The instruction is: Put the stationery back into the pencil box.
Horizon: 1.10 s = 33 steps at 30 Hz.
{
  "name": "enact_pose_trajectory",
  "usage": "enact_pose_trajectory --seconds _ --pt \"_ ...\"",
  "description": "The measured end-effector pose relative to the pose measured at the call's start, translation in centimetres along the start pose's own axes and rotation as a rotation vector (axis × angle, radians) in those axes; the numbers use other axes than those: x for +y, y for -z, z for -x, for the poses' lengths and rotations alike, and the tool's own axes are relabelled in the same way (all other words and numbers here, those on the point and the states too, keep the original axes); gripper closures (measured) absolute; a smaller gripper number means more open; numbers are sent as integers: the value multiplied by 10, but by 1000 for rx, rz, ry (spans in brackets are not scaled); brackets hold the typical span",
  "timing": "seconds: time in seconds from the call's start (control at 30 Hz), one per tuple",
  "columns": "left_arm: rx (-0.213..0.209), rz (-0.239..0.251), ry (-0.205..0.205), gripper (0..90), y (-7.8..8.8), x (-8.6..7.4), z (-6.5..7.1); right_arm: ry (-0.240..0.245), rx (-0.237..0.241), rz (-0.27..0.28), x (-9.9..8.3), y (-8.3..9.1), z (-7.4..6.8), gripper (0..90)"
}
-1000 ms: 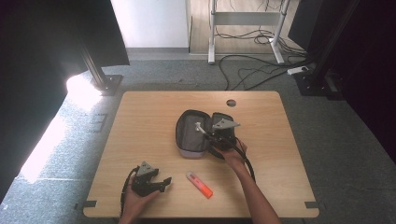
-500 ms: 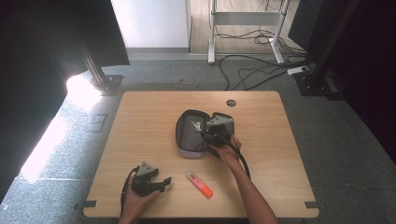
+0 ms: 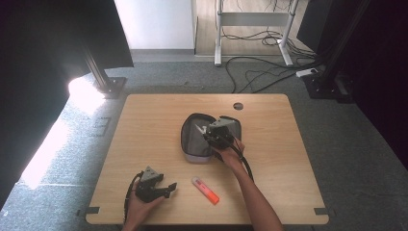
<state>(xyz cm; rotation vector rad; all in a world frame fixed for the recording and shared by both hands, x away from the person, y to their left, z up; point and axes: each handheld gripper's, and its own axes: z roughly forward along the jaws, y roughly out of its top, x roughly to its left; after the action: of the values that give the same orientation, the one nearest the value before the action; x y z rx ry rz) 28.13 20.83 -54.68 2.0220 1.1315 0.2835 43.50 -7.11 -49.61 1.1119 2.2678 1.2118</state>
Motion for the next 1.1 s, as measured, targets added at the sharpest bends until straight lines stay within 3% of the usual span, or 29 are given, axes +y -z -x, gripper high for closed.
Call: enact_pose_trajectory --seconds 0.33,1.1 --pt "-2 1 1 292 0 0 0 -3 -5 -15 4 -8 1 785" --pt "-4 0 -1 292 0 0 0 0 12 -50 13 -35 -13 784"
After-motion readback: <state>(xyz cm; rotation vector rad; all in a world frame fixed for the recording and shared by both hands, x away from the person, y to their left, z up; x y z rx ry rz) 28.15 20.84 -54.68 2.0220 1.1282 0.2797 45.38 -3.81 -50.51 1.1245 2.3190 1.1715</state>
